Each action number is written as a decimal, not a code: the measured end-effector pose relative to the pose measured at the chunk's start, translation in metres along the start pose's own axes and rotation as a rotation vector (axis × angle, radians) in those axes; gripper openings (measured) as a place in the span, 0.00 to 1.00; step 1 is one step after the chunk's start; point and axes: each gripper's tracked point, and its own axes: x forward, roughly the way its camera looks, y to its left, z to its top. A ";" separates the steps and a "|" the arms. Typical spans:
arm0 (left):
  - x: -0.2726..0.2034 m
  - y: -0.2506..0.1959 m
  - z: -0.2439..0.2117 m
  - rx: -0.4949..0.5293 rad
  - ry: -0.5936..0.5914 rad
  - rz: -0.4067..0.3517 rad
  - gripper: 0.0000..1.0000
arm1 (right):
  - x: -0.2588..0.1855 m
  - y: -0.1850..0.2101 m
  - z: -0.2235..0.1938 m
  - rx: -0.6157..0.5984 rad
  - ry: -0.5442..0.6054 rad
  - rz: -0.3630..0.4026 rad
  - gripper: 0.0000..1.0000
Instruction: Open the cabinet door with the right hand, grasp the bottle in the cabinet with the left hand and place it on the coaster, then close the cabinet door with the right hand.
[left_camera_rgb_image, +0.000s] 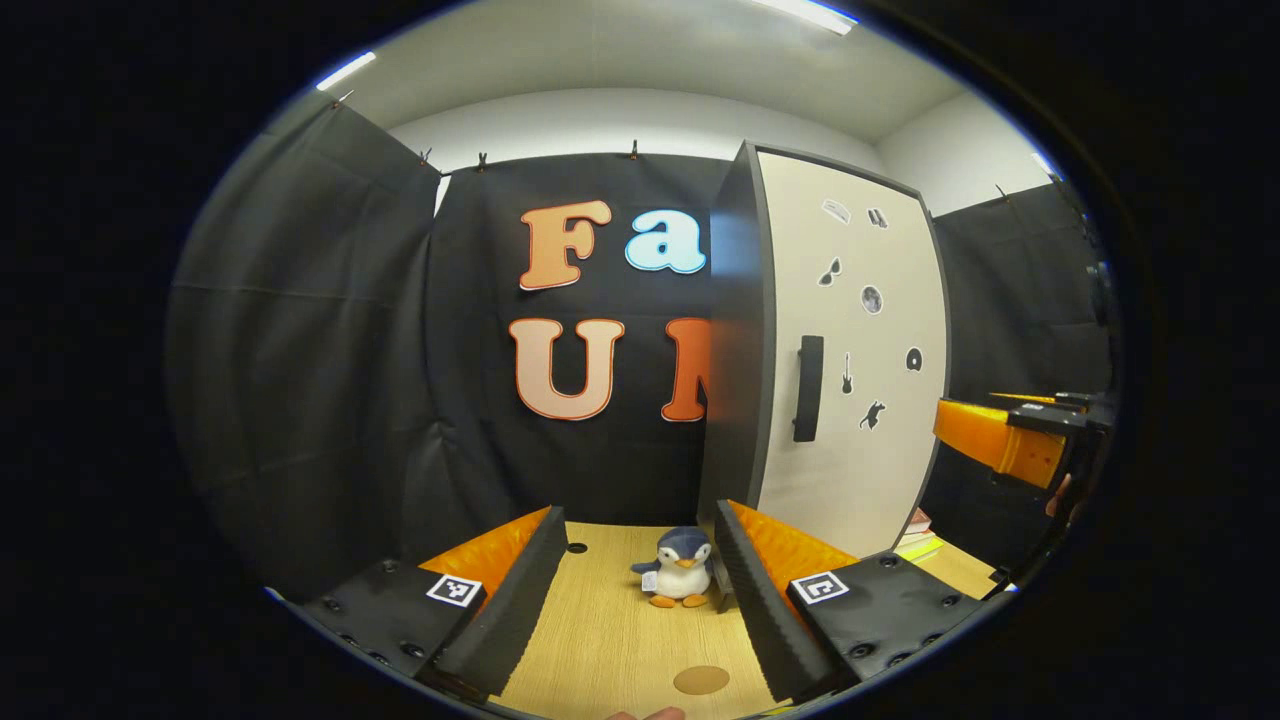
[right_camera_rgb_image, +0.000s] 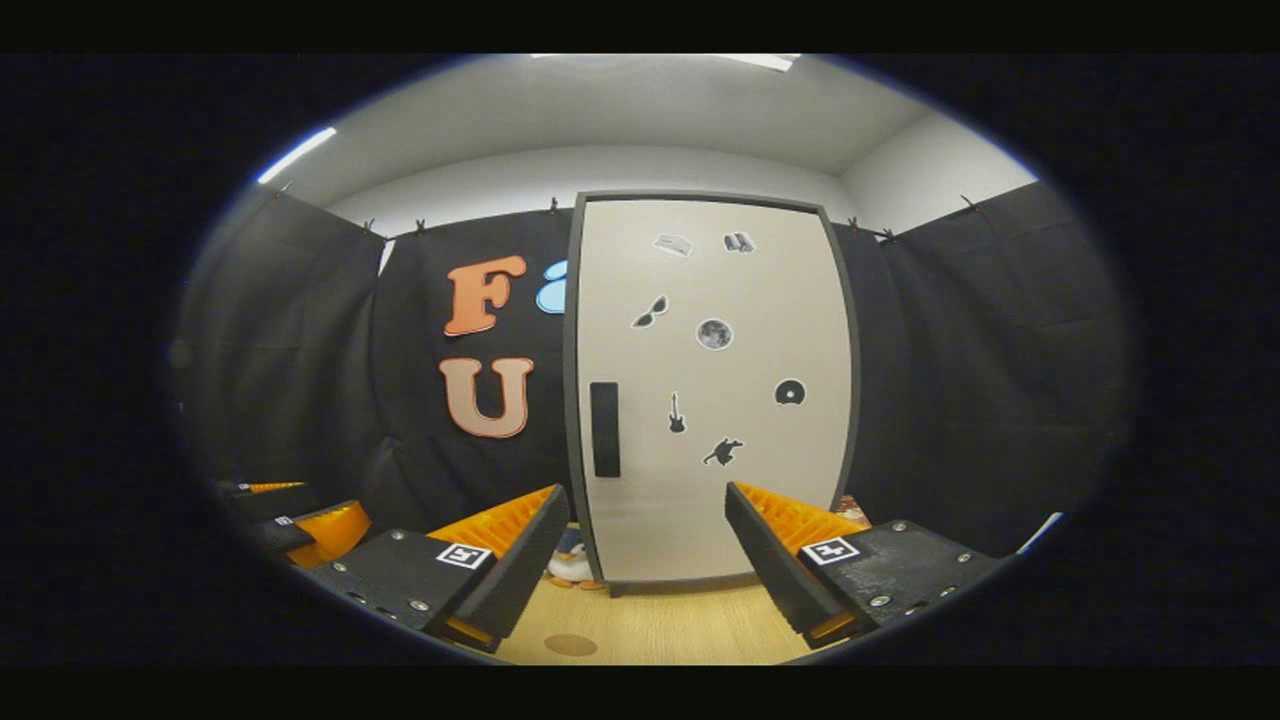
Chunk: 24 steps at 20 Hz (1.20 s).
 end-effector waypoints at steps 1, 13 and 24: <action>0.002 0.003 -0.002 -0.001 0.002 0.002 0.96 | 0.009 0.004 0.003 -0.011 -0.005 0.005 0.97; 0.035 0.045 -0.019 -0.005 0.022 0.027 0.96 | 0.139 0.045 0.014 -0.041 -0.018 0.035 1.00; 0.072 0.073 -0.038 -0.008 0.058 0.044 0.97 | 0.209 0.037 -0.005 -0.023 0.025 -0.021 0.71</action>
